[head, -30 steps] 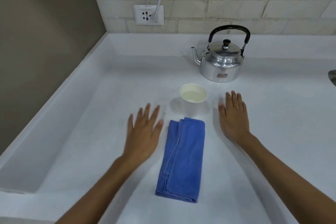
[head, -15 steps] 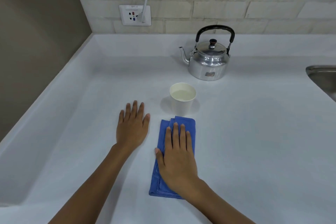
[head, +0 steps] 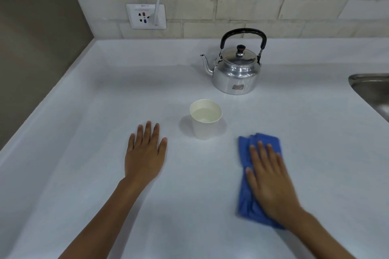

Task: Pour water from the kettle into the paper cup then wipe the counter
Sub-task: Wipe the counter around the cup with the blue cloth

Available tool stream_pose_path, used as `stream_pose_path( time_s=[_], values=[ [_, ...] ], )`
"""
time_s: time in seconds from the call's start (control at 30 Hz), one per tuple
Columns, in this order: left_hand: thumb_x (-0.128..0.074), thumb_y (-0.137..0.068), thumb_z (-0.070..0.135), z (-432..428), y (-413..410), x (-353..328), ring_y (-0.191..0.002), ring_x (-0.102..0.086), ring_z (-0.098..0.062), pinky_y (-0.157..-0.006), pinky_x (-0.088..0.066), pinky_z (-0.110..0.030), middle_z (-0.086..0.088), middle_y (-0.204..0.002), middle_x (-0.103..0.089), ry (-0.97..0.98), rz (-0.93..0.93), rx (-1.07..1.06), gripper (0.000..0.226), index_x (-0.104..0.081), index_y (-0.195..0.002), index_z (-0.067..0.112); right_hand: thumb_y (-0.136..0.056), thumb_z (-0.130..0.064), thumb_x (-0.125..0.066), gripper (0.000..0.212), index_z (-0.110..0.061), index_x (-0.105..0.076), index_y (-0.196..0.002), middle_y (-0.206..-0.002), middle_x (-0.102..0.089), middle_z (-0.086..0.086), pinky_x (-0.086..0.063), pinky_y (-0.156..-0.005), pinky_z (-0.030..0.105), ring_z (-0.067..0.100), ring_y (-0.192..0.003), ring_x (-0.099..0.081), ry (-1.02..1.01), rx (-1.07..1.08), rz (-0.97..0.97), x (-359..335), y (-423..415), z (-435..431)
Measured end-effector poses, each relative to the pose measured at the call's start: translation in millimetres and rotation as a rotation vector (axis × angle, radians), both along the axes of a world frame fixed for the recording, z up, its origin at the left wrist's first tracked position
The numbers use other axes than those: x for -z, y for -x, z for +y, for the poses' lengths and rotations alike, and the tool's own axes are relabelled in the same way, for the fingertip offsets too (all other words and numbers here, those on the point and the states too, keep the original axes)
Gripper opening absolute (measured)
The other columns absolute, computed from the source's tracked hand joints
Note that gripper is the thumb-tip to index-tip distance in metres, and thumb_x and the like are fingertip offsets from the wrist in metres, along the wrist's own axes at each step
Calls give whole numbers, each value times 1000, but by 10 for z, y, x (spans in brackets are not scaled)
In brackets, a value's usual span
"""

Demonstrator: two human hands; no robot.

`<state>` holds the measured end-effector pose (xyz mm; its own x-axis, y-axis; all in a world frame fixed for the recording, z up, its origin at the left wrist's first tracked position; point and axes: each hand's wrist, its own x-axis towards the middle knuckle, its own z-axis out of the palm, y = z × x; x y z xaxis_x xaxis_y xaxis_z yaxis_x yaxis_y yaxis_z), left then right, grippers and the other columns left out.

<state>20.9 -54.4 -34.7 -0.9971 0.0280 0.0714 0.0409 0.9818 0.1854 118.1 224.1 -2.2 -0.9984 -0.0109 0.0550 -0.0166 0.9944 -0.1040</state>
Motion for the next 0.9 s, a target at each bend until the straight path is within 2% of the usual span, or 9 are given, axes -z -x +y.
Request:
stream_pose_path(
  time_s=[0.07,0.13,0.27,0.33,0.43,0.53,0.7,0.8,0.9],
  values=[
    [-10,-96,42,17,-9,-4,-144,8,-19,-116,5,-36,-2,-157,6,12,2,-8,56,4,-146,21,-85,-50,9,76,-9,-12,-145,-155,-12,15,-5,-117,44,33,-143,-8,-7,81,-19,33,272,231],
    [-10,-96,41,37,-9,-12,-144,8,-21,-116,5,-36,-3,-157,6,18,0,-11,56,4,-146,20,-88,-42,0,66,-10,-4,-146,-156,-4,16,-2,-118,45,33,-144,0,-28,138,-33,69,546,243],
    [-11,-97,40,56,-8,-27,-144,8,-22,-116,4,-37,-5,-157,6,27,-9,-6,56,3,-147,18,-97,-30,-19,56,-6,-4,-145,-155,-2,21,-2,-118,45,37,-143,1,-22,91,-5,101,739,-108],
    [-12,-97,40,43,-17,-28,-144,7,-22,-116,3,-37,-5,-157,5,24,-9,-3,56,2,-147,18,-97,-32,-16,55,-6,-7,-145,-155,-2,19,1,-117,43,36,-143,0,-1,-2,8,131,591,-231],
    [-14,-97,40,28,-27,-35,-144,6,-21,-117,2,-37,-4,-157,4,11,0,5,56,1,-147,18,-94,-37,-11,58,-10,-18,-144,-154,-12,12,-5,-118,40,33,-143,-10,27,-117,46,129,256,-202],
    [-14,-97,40,30,-23,-42,-144,7,-20,-116,3,-36,-3,-157,5,-3,-4,5,56,2,-147,18,-92,-46,-2,62,-17,-19,-144,-153,-12,7,-5,-117,40,31,-142,-8,55,-67,35,133,164,44],
    [-10,-97,41,42,-13,-37,-143,10,-19,-115,6,-35,-1,-157,9,16,-15,-13,56,7,-146,20,-82,-49,1,73,-18,-12,-146,-156,-10,15,-6,-116,47,36,-143,-4,24,137,8,130,734,383],
    [-10,-97,41,59,-12,-34,-143,10,-20,-115,6,-35,-2,-157,8,20,-17,-17,56,6,-146,19,-91,-39,-10,61,-13,-9,-146,-156,-7,18,-5,-116,48,39,-142,-3,-1,180,-19,113,1140,338],
    [-11,-97,40,56,-9,-29,-144,9,-20,-116,5,-36,-3,-157,8,14,-12,-9,56,6,-146,19,-97,-31,-21,55,-13,-7,-146,-157,-2,15,-2,-117,45,36,-143,0,23,85,-24,103,1283,151]
  ],
)
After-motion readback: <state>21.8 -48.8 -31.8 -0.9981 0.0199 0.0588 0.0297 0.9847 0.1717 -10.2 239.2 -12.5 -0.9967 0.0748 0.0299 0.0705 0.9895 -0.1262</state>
